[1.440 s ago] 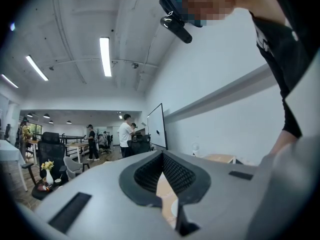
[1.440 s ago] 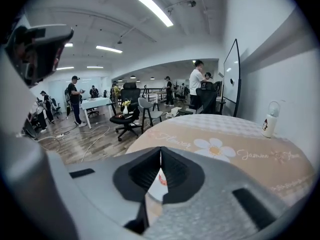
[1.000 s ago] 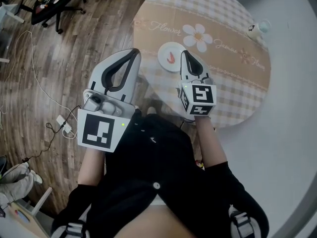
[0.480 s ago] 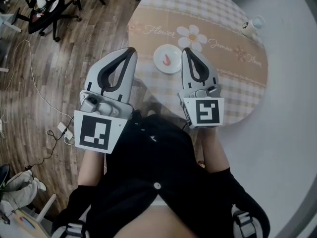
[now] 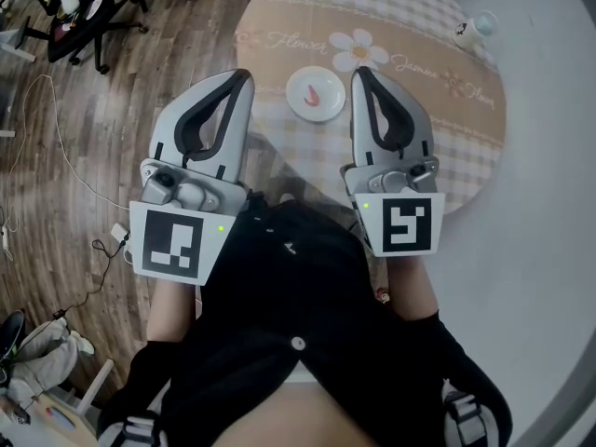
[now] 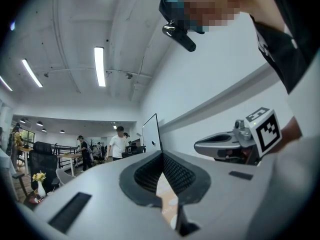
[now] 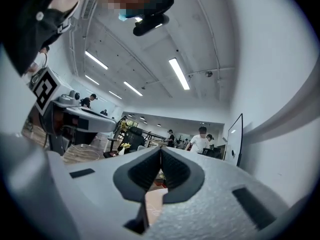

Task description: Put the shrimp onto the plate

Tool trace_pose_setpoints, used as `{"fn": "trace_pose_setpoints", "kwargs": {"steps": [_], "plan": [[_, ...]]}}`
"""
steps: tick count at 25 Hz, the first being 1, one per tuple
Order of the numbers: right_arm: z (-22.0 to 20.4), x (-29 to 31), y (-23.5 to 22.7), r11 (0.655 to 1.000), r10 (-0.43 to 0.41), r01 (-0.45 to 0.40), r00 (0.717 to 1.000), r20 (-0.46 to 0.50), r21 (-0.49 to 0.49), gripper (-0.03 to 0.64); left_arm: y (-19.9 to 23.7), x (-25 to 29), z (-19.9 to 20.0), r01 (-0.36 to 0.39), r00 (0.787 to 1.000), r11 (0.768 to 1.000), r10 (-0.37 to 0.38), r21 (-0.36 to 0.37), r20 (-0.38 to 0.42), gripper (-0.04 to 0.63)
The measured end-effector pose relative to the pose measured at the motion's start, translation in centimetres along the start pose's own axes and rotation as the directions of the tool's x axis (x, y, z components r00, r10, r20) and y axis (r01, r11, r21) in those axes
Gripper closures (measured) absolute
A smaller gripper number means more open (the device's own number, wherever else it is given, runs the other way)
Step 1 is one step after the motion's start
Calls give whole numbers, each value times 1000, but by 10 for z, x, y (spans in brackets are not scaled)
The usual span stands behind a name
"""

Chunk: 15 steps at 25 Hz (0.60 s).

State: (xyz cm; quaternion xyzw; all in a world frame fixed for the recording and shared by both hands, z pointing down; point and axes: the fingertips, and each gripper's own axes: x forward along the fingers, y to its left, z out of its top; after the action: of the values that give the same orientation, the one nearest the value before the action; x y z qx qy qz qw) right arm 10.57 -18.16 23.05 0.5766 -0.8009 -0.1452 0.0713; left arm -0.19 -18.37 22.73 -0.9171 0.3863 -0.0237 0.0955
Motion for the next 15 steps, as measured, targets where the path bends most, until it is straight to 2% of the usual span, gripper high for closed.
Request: {"fn": "trace_pose_setpoints", "kwargs": {"steps": [7,15], "plan": [[8,-3,-1,1000,-7,7,1000,17,-30,615,1,-1,4,-3,1000,1000,3,7,17,592],[3,-3,0,1000,-14,14,1000,24,-9,615,0,-3,2,-8,1000,1000,8,1,18,592]]}}
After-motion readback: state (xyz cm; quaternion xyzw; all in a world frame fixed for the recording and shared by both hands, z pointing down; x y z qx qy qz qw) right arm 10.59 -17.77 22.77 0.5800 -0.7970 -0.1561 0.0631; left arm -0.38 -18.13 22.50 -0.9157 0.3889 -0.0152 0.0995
